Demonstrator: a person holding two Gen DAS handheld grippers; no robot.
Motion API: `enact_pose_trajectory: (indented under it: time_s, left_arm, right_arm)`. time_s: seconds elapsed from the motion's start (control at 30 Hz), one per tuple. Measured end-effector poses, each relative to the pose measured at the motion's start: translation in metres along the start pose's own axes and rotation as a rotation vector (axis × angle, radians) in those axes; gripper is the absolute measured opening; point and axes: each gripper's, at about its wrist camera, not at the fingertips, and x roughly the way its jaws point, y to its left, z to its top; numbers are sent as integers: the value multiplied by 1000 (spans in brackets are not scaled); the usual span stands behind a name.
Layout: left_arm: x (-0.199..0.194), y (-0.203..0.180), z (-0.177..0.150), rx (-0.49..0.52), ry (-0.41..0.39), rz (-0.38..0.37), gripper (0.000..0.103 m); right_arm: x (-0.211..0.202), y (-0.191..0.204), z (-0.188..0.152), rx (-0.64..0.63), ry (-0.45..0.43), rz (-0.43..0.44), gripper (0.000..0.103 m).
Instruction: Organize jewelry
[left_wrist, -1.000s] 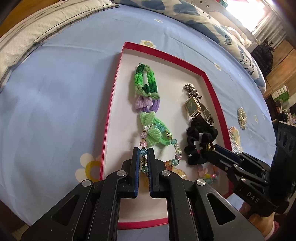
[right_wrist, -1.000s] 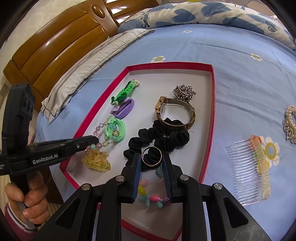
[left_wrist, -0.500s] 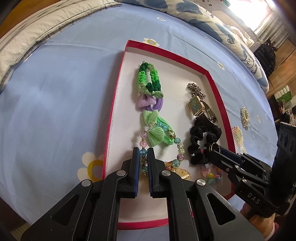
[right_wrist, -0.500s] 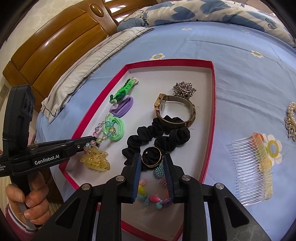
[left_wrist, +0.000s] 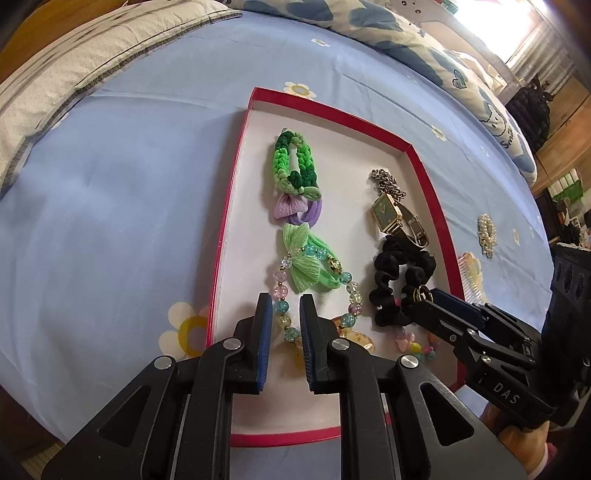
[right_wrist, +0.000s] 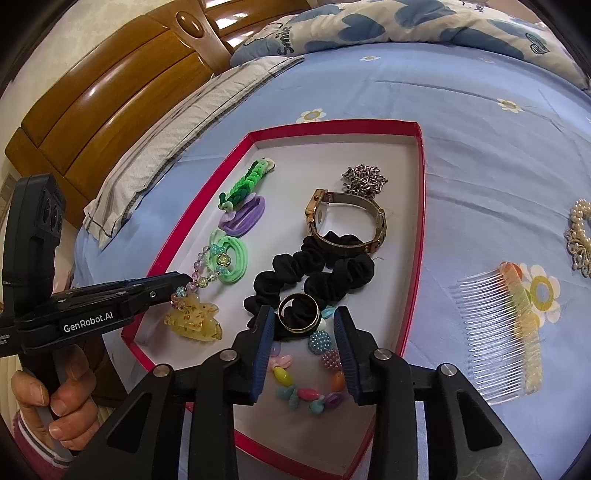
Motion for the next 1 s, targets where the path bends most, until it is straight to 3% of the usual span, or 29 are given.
enact_pose_trajectory:
  time_s: [0.1, 0.3, 0.37, 0.43, 0.57, 0.8, 0.9, 1.0]
  left_arm:
    - [-4, 0, 0, -3, -7, -1, 24]
    - [-10, -1, 0, -2, -17, -2, 26]
    - [-13, -1, -1, -5, -21, -5, 34]
    - [-18, -2, -3, -3, -30, -5, 41]
    - [-25, -5, -5, 8, -50, -13, 49]
    - [-36, -10, -10, 2, -66, -41, 67]
    - [-44, -12, -13, 0, -76, -44, 73]
    - [-51, -12, -18, -13, -85, -40, 78]
  right_arm:
    - [-2, -1, 0, 2, -2, 1, 38]
    - [-9, 1, -1, 3, -15, 5, 40]
    - [-13, 1, -2, 8, -21, 9, 41]
    - [-18, 1, -2, 14, -28, 19, 44]
    - [-39, -4, -5, 39, -75, 34, 60]
    - [-64, -20, -8, 130, -127, 69, 61]
    - [-71, -27, -12, 177, -144, 97, 70]
    - [-78, -32, -18, 212, -160, 115, 71]
